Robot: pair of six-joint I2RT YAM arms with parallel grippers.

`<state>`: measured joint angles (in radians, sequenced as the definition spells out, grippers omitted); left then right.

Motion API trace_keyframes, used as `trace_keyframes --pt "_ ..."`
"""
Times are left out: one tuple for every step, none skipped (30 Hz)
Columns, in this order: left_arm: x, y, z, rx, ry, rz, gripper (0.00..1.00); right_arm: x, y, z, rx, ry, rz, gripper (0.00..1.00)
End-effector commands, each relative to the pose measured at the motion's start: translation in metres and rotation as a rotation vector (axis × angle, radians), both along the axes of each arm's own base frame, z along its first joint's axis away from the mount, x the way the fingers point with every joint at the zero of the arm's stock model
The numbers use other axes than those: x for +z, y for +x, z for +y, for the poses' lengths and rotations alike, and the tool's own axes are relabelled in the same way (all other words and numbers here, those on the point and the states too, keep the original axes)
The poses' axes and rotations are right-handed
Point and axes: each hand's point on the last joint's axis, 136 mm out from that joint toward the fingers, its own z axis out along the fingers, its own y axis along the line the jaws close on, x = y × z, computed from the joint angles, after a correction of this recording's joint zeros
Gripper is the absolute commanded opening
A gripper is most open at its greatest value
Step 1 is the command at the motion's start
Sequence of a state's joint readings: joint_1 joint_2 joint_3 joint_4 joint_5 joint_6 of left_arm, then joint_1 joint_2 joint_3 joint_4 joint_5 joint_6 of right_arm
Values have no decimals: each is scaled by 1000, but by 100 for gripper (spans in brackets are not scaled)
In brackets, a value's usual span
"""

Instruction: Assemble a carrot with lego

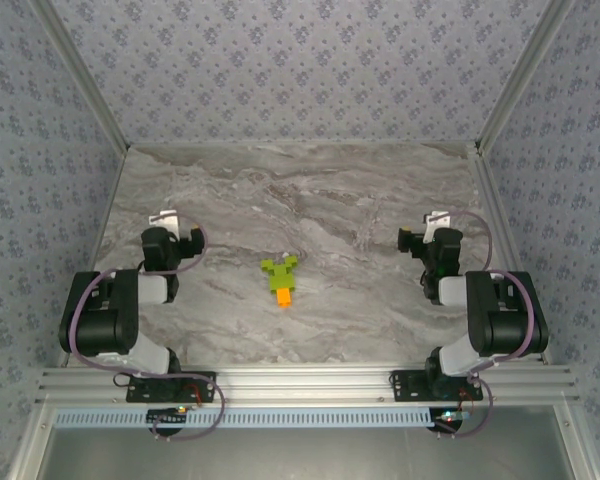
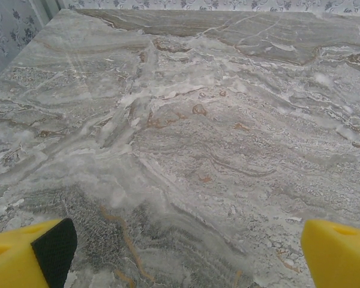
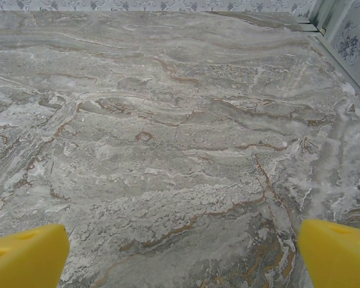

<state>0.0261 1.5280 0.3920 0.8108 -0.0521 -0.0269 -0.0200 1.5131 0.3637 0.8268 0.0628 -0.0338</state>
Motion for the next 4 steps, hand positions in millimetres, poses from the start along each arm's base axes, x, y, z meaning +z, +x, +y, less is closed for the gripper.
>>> trace_keyframes --pt "6 6 -3 -10 -6 -18 97 2 5 -2 -7 19 -4 100" --pt "6 6 -3 -11 -6 -18 97 2 5 -1 -6 19 -4 100" --pt "7 6 -3 -12 -5 -19 97 3 5 -1 -6 19 -6 100" --pt "7 6 -3 -10 -5 -20 97 3 5 -2 -7 19 -5 100"
